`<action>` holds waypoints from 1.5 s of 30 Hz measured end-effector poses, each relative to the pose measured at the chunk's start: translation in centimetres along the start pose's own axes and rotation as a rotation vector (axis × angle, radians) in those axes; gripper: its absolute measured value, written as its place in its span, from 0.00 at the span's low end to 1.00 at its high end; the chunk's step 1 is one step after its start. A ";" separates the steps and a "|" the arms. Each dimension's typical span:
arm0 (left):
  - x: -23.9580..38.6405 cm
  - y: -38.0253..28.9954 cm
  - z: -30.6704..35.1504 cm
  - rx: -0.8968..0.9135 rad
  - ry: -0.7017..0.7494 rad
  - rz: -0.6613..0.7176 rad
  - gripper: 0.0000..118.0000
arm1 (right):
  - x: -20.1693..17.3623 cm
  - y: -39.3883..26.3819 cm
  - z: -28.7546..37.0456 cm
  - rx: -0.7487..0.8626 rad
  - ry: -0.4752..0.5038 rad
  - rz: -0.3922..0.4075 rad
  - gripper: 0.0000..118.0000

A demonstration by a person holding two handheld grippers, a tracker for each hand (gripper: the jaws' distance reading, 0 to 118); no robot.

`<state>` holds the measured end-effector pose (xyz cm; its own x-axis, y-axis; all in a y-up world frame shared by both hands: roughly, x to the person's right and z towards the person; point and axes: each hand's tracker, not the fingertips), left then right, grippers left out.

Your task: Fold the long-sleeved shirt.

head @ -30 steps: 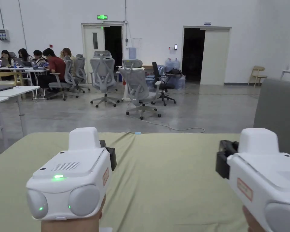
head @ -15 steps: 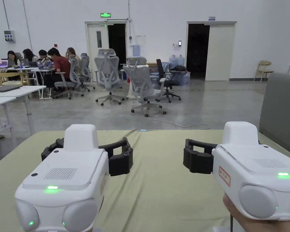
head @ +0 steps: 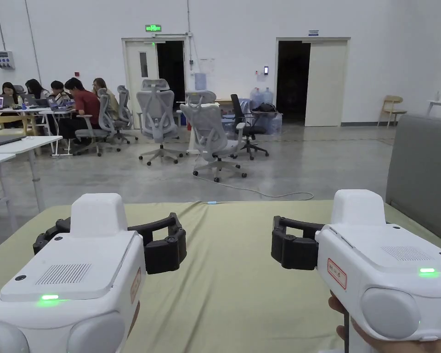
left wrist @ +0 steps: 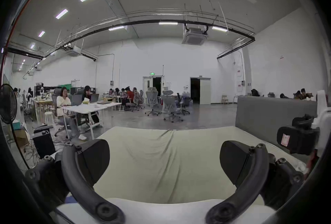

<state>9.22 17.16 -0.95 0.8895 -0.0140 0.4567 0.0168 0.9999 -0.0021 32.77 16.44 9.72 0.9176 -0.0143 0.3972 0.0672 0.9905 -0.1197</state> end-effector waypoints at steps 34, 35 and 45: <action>-1.3 0.0 -0.1 -0.014 0.003 0.008 1.00 | -0.2 0.6 -0.4 -0.063 -0.040 -0.059 1.00; -1.3 0.0 -0.1 -0.016 0.003 0.007 1.00 | 0.0 0.6 -0.4 -0.065 -0.040 -0.059 1.00; -1.6 -0.1 -0.1 -0.025 0.003 0.003 1.00 | 0.0 0.7 -0.6 -0.077 -0.043 -0.083 1.00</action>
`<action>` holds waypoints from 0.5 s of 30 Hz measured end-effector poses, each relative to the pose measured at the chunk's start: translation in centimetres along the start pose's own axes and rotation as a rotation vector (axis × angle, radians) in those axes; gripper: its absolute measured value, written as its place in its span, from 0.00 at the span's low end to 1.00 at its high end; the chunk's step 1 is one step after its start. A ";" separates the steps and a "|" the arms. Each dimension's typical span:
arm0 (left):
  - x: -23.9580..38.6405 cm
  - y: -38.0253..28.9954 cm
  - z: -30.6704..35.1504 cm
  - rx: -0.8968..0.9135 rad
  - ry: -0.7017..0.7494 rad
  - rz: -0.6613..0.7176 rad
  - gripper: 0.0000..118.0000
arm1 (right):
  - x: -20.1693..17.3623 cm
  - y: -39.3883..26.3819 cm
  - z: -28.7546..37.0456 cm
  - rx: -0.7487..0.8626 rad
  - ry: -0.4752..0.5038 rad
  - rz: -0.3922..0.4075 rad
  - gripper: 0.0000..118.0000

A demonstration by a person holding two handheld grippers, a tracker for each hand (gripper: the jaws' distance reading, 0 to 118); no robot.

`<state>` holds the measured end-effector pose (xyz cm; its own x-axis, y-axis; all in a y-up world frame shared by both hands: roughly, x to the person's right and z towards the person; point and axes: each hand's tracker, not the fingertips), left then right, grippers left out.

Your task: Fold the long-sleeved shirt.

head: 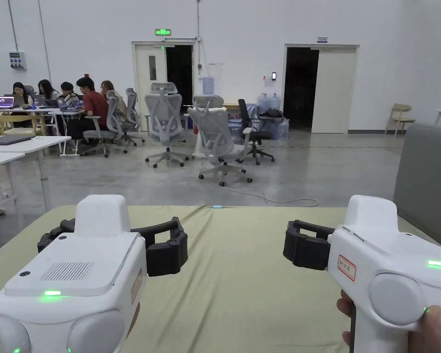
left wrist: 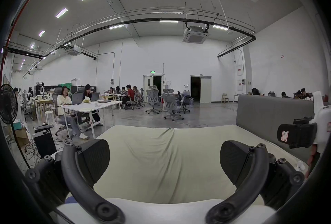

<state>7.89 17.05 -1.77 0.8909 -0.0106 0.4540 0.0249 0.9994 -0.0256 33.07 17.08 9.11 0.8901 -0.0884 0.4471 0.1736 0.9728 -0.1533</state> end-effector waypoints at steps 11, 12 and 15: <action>0.0 -0.1 -0.1 -0.004 -0.001 -0.002 1.00 | 0.3 -0.2 -0.3 -0.011 -0.016 0.004 1.00; -0.1 -0.1 -0.1 -0.005 -0.002 -0.002 1.00 | 0.2 -0.2 -0.3 -0.012 -0.017 0.004 1.00; 0.0 -0.2 -0.2 -0.007 -0.002 -0.004 1.00 | 0.2 -0.1 -0.4 -0.015 -0.021 0.010 1.00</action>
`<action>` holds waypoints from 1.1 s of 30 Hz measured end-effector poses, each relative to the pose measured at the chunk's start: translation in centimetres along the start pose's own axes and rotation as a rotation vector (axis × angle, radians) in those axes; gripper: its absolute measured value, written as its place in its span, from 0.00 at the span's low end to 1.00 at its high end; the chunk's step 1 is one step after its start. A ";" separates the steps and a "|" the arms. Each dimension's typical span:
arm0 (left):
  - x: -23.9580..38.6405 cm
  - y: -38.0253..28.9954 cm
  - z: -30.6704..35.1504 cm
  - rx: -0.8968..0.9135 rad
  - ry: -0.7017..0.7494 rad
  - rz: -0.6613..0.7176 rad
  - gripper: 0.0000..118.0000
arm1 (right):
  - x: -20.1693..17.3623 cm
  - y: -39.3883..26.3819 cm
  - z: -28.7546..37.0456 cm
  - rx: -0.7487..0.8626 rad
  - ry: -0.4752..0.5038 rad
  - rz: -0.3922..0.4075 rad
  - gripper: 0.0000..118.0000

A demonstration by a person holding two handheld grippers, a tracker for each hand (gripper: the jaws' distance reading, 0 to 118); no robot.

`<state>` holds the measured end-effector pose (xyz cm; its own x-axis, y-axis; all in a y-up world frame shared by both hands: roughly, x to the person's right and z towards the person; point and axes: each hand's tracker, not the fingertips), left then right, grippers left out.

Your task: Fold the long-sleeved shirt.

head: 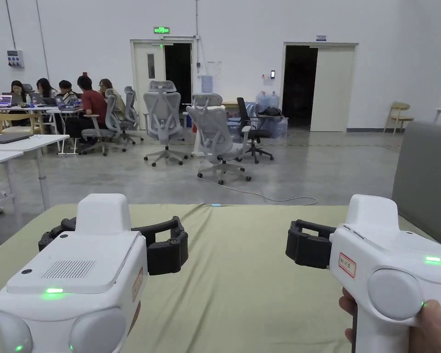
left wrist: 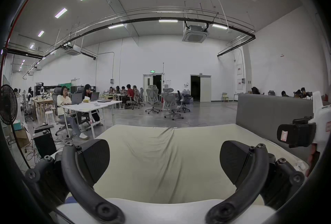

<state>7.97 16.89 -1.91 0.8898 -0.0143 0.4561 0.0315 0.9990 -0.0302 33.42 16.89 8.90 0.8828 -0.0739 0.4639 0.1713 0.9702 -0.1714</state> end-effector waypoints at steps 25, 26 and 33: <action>-0.9 -0.1 -0.1 -0.010 0.009 -0.005 1.00 | -0.8 -0.1 -0.6 -0.024 -0.022 0.005 1.00; -0.6 -0.1 -0.2 -0.011 0.008 -0.004 1.00 | -1.0 -0.1 -0.5 -0.024 -0.022 0.006 1.00; -0.9 -0.2 -0.2 -0.017 0.004 -0.006 1.00 | -0.9 -0.1 -0.5 -0.029 -0.026 0.010 1.00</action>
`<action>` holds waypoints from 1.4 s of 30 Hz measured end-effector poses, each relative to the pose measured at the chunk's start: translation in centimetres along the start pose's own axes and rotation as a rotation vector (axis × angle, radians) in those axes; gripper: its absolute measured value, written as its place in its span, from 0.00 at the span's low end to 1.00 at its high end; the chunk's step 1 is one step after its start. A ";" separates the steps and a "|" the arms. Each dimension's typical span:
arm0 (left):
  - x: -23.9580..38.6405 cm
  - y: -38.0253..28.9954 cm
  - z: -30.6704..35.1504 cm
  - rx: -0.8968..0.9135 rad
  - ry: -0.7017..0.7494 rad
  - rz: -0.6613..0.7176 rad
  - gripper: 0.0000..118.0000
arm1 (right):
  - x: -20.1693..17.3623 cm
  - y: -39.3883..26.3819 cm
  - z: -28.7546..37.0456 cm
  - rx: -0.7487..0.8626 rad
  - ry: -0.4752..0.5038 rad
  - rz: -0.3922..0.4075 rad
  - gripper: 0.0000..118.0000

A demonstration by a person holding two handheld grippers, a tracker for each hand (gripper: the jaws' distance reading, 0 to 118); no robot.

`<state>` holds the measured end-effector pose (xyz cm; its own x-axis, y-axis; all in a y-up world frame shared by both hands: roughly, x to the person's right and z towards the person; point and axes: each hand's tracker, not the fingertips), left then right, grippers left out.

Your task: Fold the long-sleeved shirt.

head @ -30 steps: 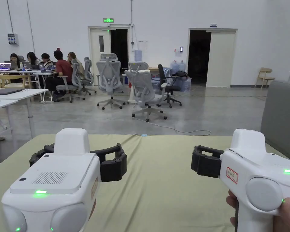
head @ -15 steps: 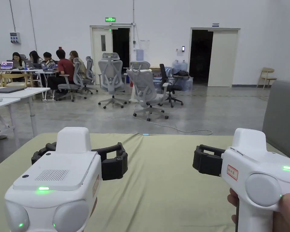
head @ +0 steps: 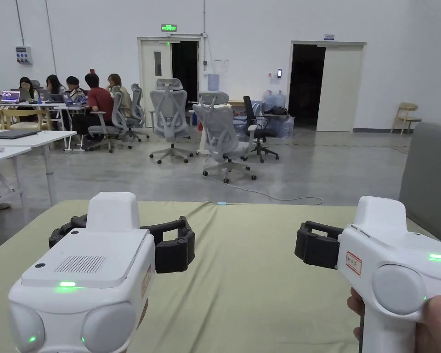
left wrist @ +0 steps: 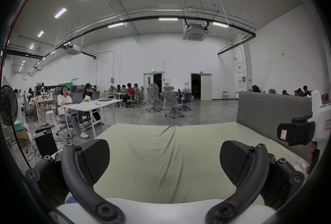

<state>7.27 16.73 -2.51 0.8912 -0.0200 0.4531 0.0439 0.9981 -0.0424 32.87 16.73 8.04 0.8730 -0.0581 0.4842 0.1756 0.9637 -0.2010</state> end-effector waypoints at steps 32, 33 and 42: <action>-0.2 0.4 0.2 0.011 0.004 0.003 1.00 | -0.5 -1.1 0.4 0.030 0.006 0.118 1.00; 0.1 0.3 0.1 0.009 0.006 0.003 1.00 | -1.1 -1.2 0.5 0.043 -0.008 0.160 1.00; 0.4 0.0 0.1 -0.001 -0.001 -0.002 1.00 | -0.8 -1.9 -0.3 0.003 0.045 0.166 1.00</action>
<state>7.62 16.68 -2.25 0.8907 -0.0216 0.4542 0.0458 0.9981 -0.0423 31.92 14.87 7.78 0.9093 0.0900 0.4063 0.0266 0.9618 -0.2726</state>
